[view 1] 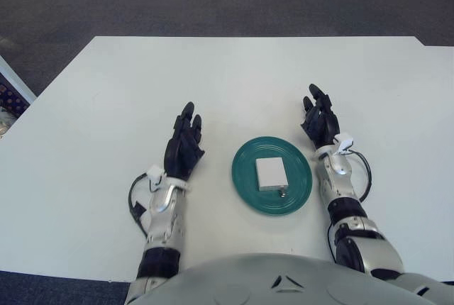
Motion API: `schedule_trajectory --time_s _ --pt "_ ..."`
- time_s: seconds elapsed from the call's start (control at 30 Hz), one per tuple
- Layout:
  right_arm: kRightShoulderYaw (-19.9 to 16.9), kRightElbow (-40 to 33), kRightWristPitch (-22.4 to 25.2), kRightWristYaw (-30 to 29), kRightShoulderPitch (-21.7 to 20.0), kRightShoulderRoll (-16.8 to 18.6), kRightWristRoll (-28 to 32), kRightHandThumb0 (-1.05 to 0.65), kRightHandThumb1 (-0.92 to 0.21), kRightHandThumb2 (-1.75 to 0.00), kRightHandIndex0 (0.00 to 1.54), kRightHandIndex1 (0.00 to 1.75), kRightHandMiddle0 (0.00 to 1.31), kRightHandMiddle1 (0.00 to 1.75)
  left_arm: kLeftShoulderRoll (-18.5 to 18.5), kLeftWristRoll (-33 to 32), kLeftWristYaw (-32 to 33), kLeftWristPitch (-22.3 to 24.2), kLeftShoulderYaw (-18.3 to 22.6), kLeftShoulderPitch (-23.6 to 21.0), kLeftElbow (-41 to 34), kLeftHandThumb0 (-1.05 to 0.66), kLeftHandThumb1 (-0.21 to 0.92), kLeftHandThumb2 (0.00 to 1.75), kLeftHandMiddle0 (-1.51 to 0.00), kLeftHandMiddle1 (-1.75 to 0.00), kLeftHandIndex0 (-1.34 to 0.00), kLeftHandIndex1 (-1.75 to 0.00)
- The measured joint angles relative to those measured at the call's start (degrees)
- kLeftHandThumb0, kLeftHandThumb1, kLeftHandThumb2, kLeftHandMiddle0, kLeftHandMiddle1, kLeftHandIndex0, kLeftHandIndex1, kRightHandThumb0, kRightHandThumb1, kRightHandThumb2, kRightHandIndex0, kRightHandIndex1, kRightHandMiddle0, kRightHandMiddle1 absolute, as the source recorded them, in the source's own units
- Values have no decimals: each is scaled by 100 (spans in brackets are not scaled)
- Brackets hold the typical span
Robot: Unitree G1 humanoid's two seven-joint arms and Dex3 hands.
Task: Put the charger into the plate.
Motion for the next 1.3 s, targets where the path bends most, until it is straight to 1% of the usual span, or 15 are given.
schedule_trajectory --time_s 0.17,0.23,0.3,0.4,0.53,0.63,0.73,0.8,0.9,1.03,1.1,1.3 --pt "209 -748 -46 31 619 66 -111 -93 -92 -95 12 1 0 34 9 2 -18 -101 -82 248 -152 -97 92 104 -6 -1 0 -24" --pt "291 -1046 -163 69 879 93 -133 -94 -92 -95 12 1 0 34 12 11 -45 -208 -92 290 -174 -97 92 103 -6 -1 0 -26" --pt "339 -1234 -304 107 1046 103 -135 -95 -92 -94 14 2 0 35 15 18 -61 -325 -107 357 -222 -99 92 101 -8 -1 0 -30" --pt "341 -1307 -483 111 1122 106 -128 -95 -92 -93 16 2 0 37 16 58 -61 -408 -123 500 -340 -100 92 99 -10 -1 0 -35" --pt "330 -1371 -586 93 1188 117 -115 -95 -92 -92 17 2 0 40 17 158 -50 -611 -169 641 -474 -101 92 97 -13 -2 0 -42" --pt "361 -1606 -654 104 1369 138 -99 -95 -92 -91 17 1 0 41 18 464 88 -693 -246 962 -756 -102 92 98 -15 -2 0 -45" --pt "411 -1852 -670 144 1588 164 -60 -94 -92 -90 17 1 0 39 -19 750 274 -720 -358 1439 -1088 -103 92 99 -16 -2 0 -46" --pt "430 -1928 -653 187 1670 165 -29 -94 -92 -90 16 0 0 38 -51 997 483 -615 -478 1810 -1401 -103 92 99 -17 -2 0 -46" --pt "446 -1985 -584 239 1749 162 -9 -94 -92 -90 15 0 0 36 -97 1163 677 -407 -630 2188 -1706 -103 92 99 -18 -2 0 -46" --pt "482 -2127 -553 297 1895 143 -12 -95 -92 -91 13 0 0 33 -71 1166 736 -335 -689 2325 -1710 -102 92 100 -18 -2 0 -46" --pt "521 -2284 -553 308 2049 142 -34 -95 -92 -92 11 0 0 31 -25 1158 736 -329 -706 2415 -1768 -102 92 101 -18 -2 0 -46" --pt "657 -2777 -508 285 2604 135 -113 -94 -92 -93 10 0 0 28 161 1012 732 -329 -758 2947 -2212 -103 92 102 -19 -2 0 -48"
